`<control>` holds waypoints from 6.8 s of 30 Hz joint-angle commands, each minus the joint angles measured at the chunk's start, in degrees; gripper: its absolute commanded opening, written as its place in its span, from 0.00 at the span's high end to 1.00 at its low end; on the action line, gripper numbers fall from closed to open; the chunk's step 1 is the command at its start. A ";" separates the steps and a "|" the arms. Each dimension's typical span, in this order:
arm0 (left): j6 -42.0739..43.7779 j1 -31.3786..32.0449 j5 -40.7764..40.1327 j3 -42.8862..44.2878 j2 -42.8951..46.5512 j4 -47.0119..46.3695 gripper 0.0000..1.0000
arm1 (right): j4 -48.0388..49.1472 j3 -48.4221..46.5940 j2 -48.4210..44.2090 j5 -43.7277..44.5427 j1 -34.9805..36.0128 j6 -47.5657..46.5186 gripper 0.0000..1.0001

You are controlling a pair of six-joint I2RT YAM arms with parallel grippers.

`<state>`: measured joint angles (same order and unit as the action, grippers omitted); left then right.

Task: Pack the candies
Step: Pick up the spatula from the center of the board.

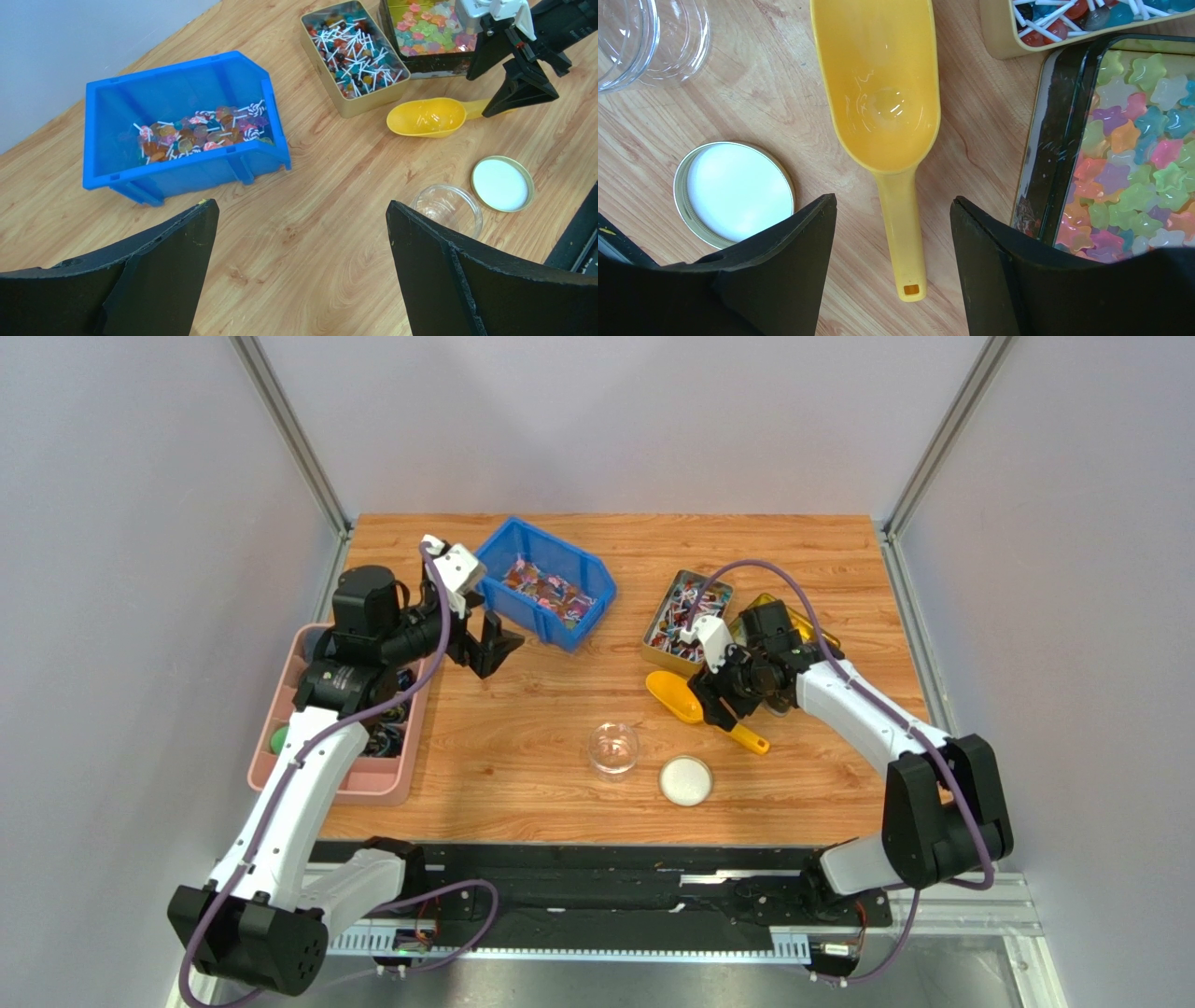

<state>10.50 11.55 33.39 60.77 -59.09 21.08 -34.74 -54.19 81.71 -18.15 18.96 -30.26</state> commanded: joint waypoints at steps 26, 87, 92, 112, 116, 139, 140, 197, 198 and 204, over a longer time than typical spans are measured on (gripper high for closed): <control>-1.54 0.14 1.59 -0.57 0.82 -2.45 0.01 | 5.47 0.85 7.94 6.99 1.96 2.05 0.75; -6.90 7.78 31.04 19.30 -30.91 6.69 0.18 | 23.67 -2.85 -10.17 51.55 39.48 -20.98 1.00; -6.72 8.49 30.69 18.86 -31.26 6.34 0.24 | 24.19 -3.72 -8.50 51.90 40.54 -20.72 1.00; -6.37 9.19 30.42 17.01 -31.96 4.94 0.55 | 27.01 -4.87 -7.54 54.28 41.24 -19.84 1.00; -7.07 9.19 29.37 16.84 -31.44 3.79 0.59 | 26.83 -4.17 -7.27 54.28 42.03 -19.40 1.00; -6.72 9.19 28.83 15.52 -30.47 2.91 1.00 | 18.84 -4.69 -12.09 47.78 43.62 -12.10 0.56; -6.03 9.19 29.88 15.52 -30.21 3.44 1.00 | 16.92 -4.78 -12.97 46.99 43.44 -12.02 0.52; -0.40 11.12 37.98 16.04 -32.58 9.15 1.00 | 25.78 -6.19 -16.32 34.24 40.28 -6.48 1.00; -0.31 11.21 37.81 16.13 -32.49 9.33 1.00 | 25.43 -6.27 -16.15 33.98 40.28 -6.22 1.00; -0.05 11.39 37.19 16.39 -32.67 9.59 1.00 | 25.25 -7.24 -15.62 34.06 40.28 -5.25 1.00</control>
<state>6.83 20.88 68.77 76.03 -91.35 30.61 -17.28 -56.86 67.09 16.95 59.07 -38.59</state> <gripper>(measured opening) 0.271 0.306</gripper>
